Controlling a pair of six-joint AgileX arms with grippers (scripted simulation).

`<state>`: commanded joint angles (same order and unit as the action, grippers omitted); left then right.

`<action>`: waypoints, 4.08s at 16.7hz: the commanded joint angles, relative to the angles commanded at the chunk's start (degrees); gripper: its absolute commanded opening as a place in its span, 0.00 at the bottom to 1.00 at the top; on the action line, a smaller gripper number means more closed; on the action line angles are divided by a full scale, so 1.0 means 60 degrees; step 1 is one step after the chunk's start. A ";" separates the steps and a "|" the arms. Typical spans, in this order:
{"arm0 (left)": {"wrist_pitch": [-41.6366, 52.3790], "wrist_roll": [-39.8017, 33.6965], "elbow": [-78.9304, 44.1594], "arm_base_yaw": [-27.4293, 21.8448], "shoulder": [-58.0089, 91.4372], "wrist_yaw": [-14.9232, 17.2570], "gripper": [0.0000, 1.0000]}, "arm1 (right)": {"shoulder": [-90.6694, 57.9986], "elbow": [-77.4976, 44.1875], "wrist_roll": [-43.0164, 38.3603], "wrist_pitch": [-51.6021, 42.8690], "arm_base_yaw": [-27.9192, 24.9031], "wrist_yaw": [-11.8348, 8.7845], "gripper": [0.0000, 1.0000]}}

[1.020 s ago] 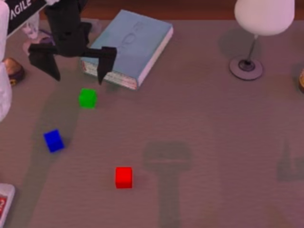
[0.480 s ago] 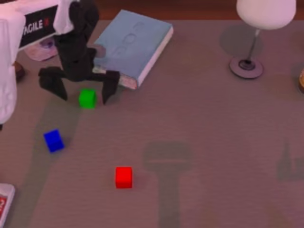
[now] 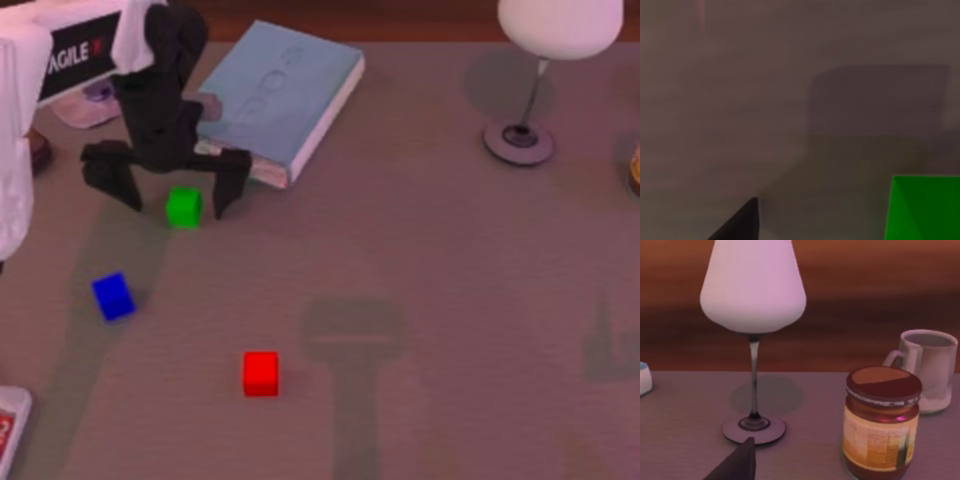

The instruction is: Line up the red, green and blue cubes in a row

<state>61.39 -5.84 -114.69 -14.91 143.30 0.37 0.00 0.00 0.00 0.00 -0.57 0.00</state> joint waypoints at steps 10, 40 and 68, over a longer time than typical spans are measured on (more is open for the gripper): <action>0.0000 0.0000 0.0000 0.0000 0.0000 0.0000 0.02 | 0.0000 0.0000 0.0000 0.0000 0.0000 0.0000 1.00; 0.1840 -0.2784 -0.0120 -0.2208 -0.1831 -0.0099 0.00 | 0.0000 0.0000 0.0000 0.0000 0.0000 0.0000 1.00; -0.1424 -0.7046 0.4538 -0.5647 -0.3275 -0.0141 0.15 | 0.0000 0.0000 0.0000 0.0000 0.0000 0.0000 1.00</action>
<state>52.85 -48.12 -87.46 -48.79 123.65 -0.48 0.00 0.00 0.00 0.00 -0.57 0.00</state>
